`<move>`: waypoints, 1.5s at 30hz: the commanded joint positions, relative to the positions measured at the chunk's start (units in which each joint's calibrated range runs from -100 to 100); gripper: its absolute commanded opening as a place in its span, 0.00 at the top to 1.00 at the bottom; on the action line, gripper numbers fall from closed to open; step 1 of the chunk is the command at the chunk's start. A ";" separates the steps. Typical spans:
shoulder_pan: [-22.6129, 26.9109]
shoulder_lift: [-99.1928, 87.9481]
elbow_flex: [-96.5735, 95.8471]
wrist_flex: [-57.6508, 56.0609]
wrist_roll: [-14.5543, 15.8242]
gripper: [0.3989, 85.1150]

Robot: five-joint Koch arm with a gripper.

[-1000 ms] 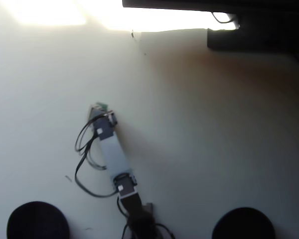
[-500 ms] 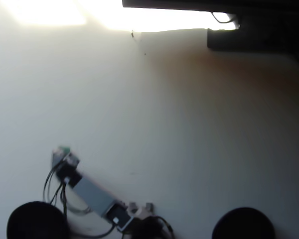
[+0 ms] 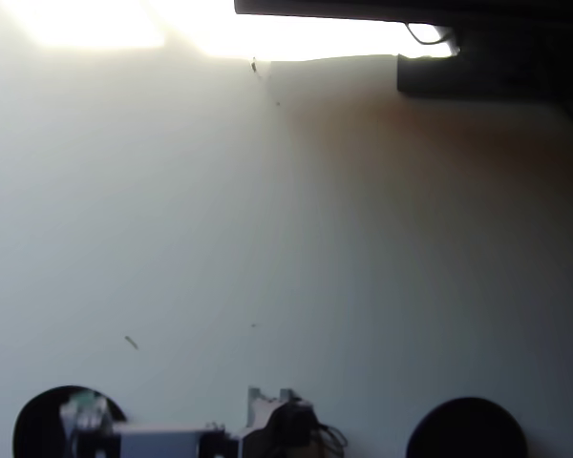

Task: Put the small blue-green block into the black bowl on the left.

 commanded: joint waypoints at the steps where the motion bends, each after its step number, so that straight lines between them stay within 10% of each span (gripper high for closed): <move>1: 2.44 -1.25 2.52 -1.24 1.51 0.97; 15: 6.20 7.65 2.15 -0.91 1.66 0.96; 18: 6.15 9.15 2.33 -0.83 1.12 0.48; 23: 4.74 6.57 2.98 -1.00 0.93 0.37; 33: -11.09 -5.00 -0.26 1.68 2.00 0.43; 45: -30.18 -33.81 -45.91 41.24 0.73 0.41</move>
